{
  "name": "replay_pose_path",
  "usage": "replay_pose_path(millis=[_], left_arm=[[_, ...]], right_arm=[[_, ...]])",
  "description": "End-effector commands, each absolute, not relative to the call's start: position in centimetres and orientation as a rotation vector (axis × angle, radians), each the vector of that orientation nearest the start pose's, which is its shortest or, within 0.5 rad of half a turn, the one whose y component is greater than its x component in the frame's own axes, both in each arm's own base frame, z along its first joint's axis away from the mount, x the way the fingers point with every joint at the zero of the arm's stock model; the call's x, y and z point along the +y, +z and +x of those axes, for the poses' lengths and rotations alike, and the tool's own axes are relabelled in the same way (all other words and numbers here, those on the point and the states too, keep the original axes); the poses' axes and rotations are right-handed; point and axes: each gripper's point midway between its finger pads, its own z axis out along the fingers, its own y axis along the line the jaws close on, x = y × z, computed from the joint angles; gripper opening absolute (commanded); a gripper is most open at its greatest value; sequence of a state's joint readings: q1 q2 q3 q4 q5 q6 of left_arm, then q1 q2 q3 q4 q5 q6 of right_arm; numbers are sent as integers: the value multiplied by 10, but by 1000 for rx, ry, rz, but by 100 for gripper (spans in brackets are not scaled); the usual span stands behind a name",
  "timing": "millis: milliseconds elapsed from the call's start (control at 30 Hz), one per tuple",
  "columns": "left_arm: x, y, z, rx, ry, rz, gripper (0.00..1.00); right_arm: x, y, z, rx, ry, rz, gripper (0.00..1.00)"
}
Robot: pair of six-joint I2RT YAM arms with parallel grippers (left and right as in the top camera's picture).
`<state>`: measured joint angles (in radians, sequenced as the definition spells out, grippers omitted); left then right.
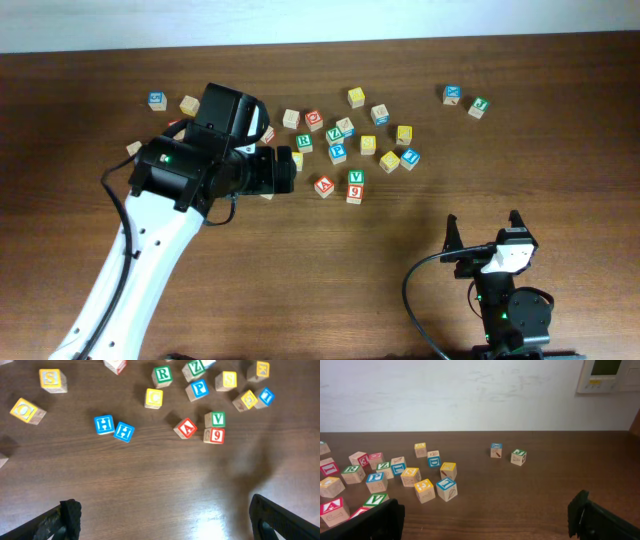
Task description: Spell out RSS
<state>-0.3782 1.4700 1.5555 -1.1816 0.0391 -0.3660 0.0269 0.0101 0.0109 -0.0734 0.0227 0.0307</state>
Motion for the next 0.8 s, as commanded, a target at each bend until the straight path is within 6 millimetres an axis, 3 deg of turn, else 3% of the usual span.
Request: replay_pose_path(millis=[0,400,567,767], left_arm=[[-125,234,321,2704,-245,-53,99],[-111,180,348,2786,-24,-180,99],[-93,166,363,2763,157,-207,99],[-50,163,374,2765,105,-403,99]], right_arm=[[2,156,246,1648,27,35,98],[2,156,246,1648,27,35,98],[2,156,246,1648,27,35,98],[2,156,246,1648,27,35,98]])
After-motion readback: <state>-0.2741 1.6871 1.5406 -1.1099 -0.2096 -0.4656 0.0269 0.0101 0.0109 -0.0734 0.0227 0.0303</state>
